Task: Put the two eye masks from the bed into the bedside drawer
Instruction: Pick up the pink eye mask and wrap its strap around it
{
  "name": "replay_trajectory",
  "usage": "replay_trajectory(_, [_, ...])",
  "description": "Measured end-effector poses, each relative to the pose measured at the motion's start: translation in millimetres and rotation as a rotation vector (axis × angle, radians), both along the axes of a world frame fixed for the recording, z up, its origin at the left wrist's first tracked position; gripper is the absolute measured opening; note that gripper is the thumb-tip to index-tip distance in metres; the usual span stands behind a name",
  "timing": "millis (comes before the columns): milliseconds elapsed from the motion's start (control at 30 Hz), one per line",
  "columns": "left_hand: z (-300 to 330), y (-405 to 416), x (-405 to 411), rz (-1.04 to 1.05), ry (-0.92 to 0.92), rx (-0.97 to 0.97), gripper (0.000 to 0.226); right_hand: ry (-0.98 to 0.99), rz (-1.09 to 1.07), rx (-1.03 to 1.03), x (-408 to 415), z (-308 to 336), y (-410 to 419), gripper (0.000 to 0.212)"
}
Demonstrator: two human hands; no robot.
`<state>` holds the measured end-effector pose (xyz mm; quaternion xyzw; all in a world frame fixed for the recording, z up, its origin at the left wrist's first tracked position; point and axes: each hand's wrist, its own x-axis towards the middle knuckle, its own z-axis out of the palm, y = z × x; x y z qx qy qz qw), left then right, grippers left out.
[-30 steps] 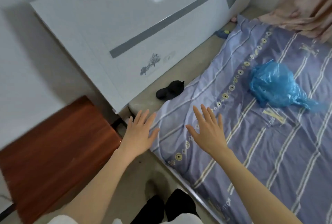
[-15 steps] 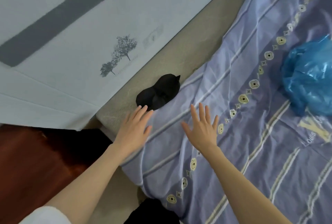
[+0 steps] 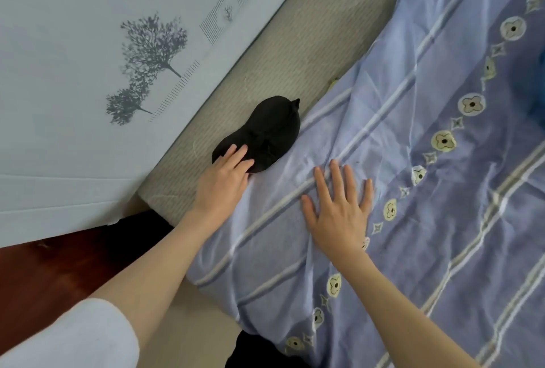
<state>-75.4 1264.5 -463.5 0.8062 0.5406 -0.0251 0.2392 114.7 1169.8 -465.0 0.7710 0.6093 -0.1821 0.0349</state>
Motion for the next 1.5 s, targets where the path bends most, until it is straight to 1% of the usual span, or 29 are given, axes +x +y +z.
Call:
replay_trajectory(67, [5.1,1.8,2.6,0.077,-0.033,-0.031,0.022,0.007,0.013,-0.025,0.7,3.9,0.6,0.059])
replay_trajectory(167, [20.6,1.3,3.3,0.206,-0.102,-0.088,0.025,0.063,0.047,-0.097,5.9,13.4,0.5,0.061])
replay_trajectory(267, [50.7,-6.9,1.9,0.314,-0.242,-0.080,0.021,0.170,0.019,-0.165,9.9,31.6,-0.3,0.057])
replay_trajectory(333, [74.0,-18.3,-3.1,0.359,-0.317,-0.090,0.017,0.336,-0.082,-0.178,5.0,52.3,-2.3,0.052])
replay_trajectory(433, [110.9,-43.4,-17.8,0.411,-0.410,-0.157,0.011,0.685,-0.308,-0.136,-15.9,92.2,-14.5,0.051])
replay_trajectory(533, [148.3,-71.6,-36.2,0.416,-0.531,-0.247,0.006,0.887,-0.357,-0.068,-44.2,131.4,-38.0,0.060])
replay_trajectory(567, [161.8,-81.1,-43.8,0.399,-0.571,-0.271,0.008,0.932,-0.347,-0.053,-53.8,144.4,-46.4,0.065])
replay_trajectory(667, [203.9,-106.3,-69.6,0.317,-0.668,-0.329,0.026,1.004,-0.286,0.001,-80.8,182.6,-69.2,0.085])
replay_trajectory(733, [231.1,-121.0,-86.7,0.256,-0.699,-0.348,0.031,1.054,-0.236,0.026,-96.9,208.5,-79.5,0.093])
replay_trajectory(833, [272.0,-138.5,-104.5,0.177,-0.716,-0.311,0.025,1.123,-0.163,0.052,-116.4,244.6,-91.0,0.090])
replay_trajectory(967, [316.6,-155.1,-118.8,0.129,-0.790,-0.212,0.021,1.179,-0.103,0.109,-136.3,284.0,-101.2,0.066])
replay_trajectory(1033, [333.1,-162.4,-125.2,0.145,-0.843,-0.180,0.018,1.184,-0.087,0.135,-141.1,300.3,-103.5,0.058])
replay_trajectory(1100, [349.6,-170.5,-133.8,0.169,-0.875,-0.076,0.023,1.193,-0.059,0.163,-144.9,318.6,-106.5,0.050])
replay_trajectory(1233, [370.2,-178.3,-142.8,0.240,-0.906,0.078,0.034,1.266,-0.042,0.184,-148.9,340.8,-110.4,0.025])
replay_trajectory(1300, [377.1,-180.7,-143.4,0.271,-0.906,0.141,0.034,1.292,-0.046,0.196,-149.2,351.2,-113.3,0.019])
replay_trajectory(1367, [381.1,-182.8,-142.1,0.304,-0.904,0.179,0.028,1.318,-0.080,0.214,-146.5,361.2,-116.0,0.018])
replay_trajectory(1433, [383.0,-185.9,-138.8,0.332,-0.905,0.191,0.025,1.322,-0.105,0.244,-140.9,367.4,-118.7,0.037])
replay_trajectory(1467, [383.9,-187.5,-136.3,0.353,-0.914,0.194,0.028,1.334,-0.111,0.246,-137.6,370.2,-119.8,0.046])
replay_trajectory(1500, [385.0,-188.7,-133.7,0.373,-0.927,0.184,0.036,1.353,-0.121,0.245,-134.3,373.4,-120.6,0.048])
